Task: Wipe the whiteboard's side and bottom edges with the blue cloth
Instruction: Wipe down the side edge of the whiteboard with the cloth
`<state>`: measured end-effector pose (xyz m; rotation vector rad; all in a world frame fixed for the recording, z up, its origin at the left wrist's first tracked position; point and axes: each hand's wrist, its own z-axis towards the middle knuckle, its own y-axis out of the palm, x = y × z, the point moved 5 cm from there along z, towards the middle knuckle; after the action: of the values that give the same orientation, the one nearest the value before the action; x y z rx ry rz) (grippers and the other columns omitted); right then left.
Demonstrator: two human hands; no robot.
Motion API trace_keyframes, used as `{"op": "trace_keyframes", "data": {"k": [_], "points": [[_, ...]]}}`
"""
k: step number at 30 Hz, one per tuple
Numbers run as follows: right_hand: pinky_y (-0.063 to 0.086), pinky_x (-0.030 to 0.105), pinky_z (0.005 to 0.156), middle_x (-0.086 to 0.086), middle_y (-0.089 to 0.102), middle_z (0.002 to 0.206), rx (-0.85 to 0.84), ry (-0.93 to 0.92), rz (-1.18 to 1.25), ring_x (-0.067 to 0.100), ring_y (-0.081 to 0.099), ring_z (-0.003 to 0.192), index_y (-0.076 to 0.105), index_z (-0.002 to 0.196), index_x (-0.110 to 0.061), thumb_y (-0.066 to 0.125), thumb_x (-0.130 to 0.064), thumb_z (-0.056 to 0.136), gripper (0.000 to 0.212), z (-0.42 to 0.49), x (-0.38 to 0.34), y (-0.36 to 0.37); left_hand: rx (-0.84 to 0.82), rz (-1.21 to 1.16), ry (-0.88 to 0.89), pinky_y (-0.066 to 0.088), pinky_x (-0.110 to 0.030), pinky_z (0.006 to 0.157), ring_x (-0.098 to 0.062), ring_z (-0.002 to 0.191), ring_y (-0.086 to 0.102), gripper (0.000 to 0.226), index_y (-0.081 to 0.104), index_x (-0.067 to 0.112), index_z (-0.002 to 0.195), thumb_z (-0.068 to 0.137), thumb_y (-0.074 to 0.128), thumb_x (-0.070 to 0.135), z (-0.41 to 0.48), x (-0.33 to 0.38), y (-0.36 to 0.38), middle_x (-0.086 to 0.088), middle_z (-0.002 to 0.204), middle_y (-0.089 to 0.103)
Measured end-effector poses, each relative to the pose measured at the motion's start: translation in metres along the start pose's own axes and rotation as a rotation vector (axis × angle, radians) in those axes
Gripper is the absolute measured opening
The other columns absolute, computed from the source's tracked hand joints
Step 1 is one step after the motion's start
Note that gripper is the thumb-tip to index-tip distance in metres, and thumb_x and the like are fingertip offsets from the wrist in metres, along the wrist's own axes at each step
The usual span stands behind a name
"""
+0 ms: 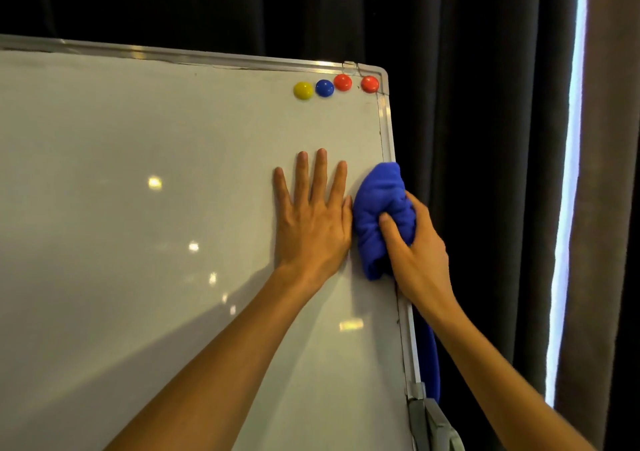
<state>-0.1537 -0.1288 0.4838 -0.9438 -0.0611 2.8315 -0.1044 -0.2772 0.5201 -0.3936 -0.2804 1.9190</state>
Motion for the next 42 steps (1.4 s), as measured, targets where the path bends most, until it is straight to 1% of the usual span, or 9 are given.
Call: {"op": "trace_keyframes", "data": {"k": [8,13,19,25,29,33,36,38,42], "points": [[0.042,0.027,0.087,-0.001,0.043,0.147,0.068,-0.125,-0.079,0.020,0.053,0.123,0.026,0.149,-0.034,0.042,-0.067,0.086,0.073,0.130,-0.054,0.028,0.043,-0.020,-0.003,0.007,-0.063,0.122,-0.038,0.155,0.002,0.064,-0.008,0.019,0.158,0.101,-0.003,0.048,-0.001,0.003,-0.003,-0.013,0.169,0.005],[0.046,0.031,0.103,0.000,0.049,0.144,0.019,-0.108,0.059,0.015,0.053,0.125,0.032,0.150,-0.027,0.054,-0.050,0.091,0.067,0.101,-0.033,0.021,0.041,-0.022,0.004,0.007,-0.063,0.121,-0.037,0.156,0.002,0.064,-0.004,0.020,0.159,0.101,-0.004,0.047,-0.004,0.000,-0.005,-0.013,0.170,0.005],[0.044,0.012,0.100,-0.011,0.052,0.141,-0.222,-0.100,0.095,-0.004,0.052,0.123,0.034,0.149,-0.031,0.059,-0.041,0.091,0.064,-0.014,0.015,-0.017,0.011,-0.013,0.011,0.005,-0.063,0.122,-0.039,0.155,-0.003,0.069,-0.001,0.018,0.163,0.100,-0.005,0.047,-0.006,0.001,-0.005,-0.016,0.169,-0.003],[0.047,0.007,0.090,-0.042,0.052,0.122,-0.482,-0.047,-0.031,-0.011,0.057,0.111,0.024,0.139,-0.058,0.052,-0.061,0.085,0.061,-0.103,0.045,-0.046,0.012,-0.050,-0.020,0.007,-0.062,0.122,-0.039,0.155,0.001,0.069,0.004,0.016,0.164,0.102,-0.001,0.046,-0.030,0.010,-0.005,-0.017,0.169,0.000],[0.048,0.013,0.094,-0.033,0.053,0.127,-0.638,-0.006,-0.133,-0.007,0.057,0.112,0.020,0.140,-0.059,0.051,-0.063,0.084,0.063,-0.137,0.058,-0.061,-0.013,-0.053,0.010,0.003,-0.060,0.124,-0.040,0.155,0.000,0.070,0.002,0.012,0.163,0.103,0.000,0.047,-0.072,0.027,0.001,-0.019,0.169,-0.001],[0.049,0.017,0.097,-0.018,0.055,0.129,-0.827,0.027,-0.252,-0.002,0.058,0.112,0.024,0.136,-0.052,0.054,-0.045,0.089,0.056,-0.132,0.059,-0.081,-0.046,-0.054,0.104,0.004,-0.059,0.124,-0.039,0.155,-0.002,0.070,-0.002,0.009,0.163,0.102,-0.005,0.044,-0.102,0.041,0.002,-0.019,0.169,-0.004],[0.047,0.003,0.085,-0.029,0.051,0.122,-1.064,0.089,-0.361,-0.016,0.055,0.106,0.027,0.128,-0.061,0.056,-0.037,0.092,0.052,-0.124,0.065,-0.097,-0.070,-0.068,0.158,0.007,-0.060,0.123,-0.038,0.155,-0.002,0.070,-0.002,0.008,0.163,0.103,0.000,0.045,-0.119,0.051,0.003,-0.017,0.169,-0.004],[0.049,0.004,0.079,-0.030,0.053,0.118,-1.180,0.207,-0.313,-0.014,0.056,0.104,0.033,0.125,-0.063,0.057,-0.037,0.092,0.049,-0.125,0.071,-0.105,-0.083,-0.082,0.159,0.007,-0.060,0.123,-0.038,0.155,-0.002,0.070,-0.001,0.009,0.162,0.103,0.001,0.045,-0.126,0.053,0.002,-0.017,0.169,-0.004],[0.052,0.011,0.080,-0.030,0.059,0.119,-0.982,0.358,-0.014,-0.005,0.060,0.108,0.047,0.123,-0.059,0.060,-0.042,0.085,0.045,-0.145,0.082,-0.111,-0.104,-0.092,0.132,0.004,-0.059,0.124,-0.039,0.155,-0.003,0.071,-0.001,0.009,0.163,0.103,0.003,0.047,-0.139,0.055,0.004,-0.017,0.169,-0.005]]}}
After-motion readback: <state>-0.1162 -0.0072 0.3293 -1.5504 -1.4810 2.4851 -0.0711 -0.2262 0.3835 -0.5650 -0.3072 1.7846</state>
